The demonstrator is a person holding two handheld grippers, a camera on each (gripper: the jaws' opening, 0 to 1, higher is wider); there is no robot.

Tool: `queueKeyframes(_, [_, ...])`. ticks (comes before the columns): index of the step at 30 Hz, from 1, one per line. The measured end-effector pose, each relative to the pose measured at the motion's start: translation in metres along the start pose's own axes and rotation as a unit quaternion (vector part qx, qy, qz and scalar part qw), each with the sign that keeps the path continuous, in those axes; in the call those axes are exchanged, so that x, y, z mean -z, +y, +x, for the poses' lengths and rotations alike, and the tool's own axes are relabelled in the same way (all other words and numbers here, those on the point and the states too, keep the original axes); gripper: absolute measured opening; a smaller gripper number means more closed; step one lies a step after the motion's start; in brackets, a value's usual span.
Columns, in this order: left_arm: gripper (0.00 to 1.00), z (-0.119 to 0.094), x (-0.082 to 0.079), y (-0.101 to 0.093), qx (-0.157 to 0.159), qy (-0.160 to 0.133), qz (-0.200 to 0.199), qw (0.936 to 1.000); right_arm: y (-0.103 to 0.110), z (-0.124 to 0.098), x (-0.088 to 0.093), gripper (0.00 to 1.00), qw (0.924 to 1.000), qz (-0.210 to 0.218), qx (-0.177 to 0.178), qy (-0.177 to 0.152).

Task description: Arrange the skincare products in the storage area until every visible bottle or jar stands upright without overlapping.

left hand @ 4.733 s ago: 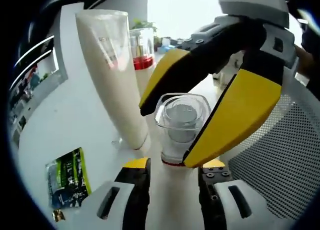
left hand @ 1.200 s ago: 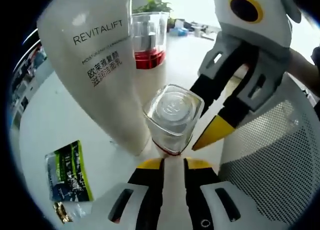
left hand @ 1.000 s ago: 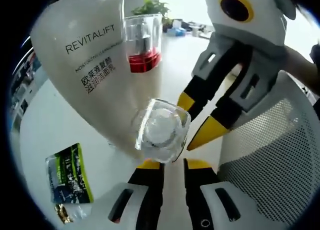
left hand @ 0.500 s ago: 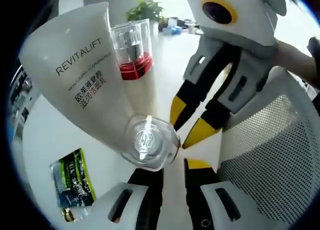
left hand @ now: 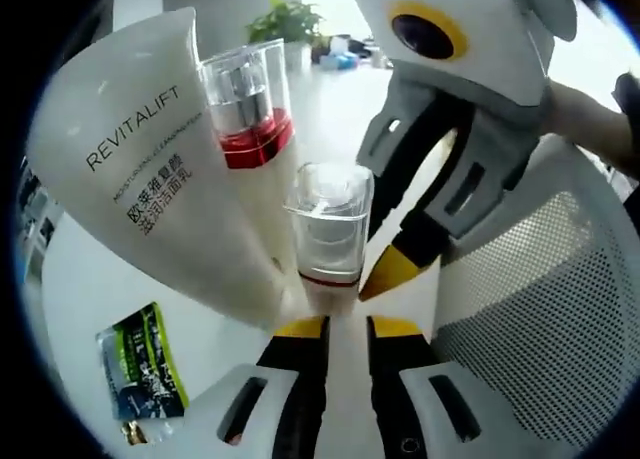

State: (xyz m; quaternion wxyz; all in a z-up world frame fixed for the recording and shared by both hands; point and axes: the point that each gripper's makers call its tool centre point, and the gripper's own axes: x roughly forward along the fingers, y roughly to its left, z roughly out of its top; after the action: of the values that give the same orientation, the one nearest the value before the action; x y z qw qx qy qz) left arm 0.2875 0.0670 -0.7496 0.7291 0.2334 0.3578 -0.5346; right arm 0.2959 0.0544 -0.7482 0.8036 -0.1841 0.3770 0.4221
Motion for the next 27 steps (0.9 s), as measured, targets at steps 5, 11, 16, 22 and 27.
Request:
queueKeyframes(5, [0.10,0.001,0.001,0.002,-0.001,0.002,-0.001,1.0000,0.000,0.000,0.000,0.13,1.0000,0.001,-0.001,0.000])
queueKeyframes(11, [0.10,0.002,0.000,0.003,-0.002,0.001,-0.004,1.0000,-0.001,-0.001,0.001,0.13,1.0000,0.003,0.000,0.000])
queueKeyframes(16, [0.10,0.004,-0.003,0.003,-0.001,-0.002,-0.007,1.0000,-0.005,-0.002,0.002,0.13,1.0000,0.007,0.002,0.000])
queueKeyframes(22, [0.10,0.006,-0.005,0.004,-0.001,-0.004,-0.010,0.9999,-0.008,-0.002,0.003,0.12,0.9999,0.013,0.004,0.001])
queueKeyframes(27, [0.11,0.008,-0.007,0.006,-0.004,-0.008,-0.012,0.9999,-0.010,-0.002,0.004,0.12,0.9998,0.018,0.008,0.000])
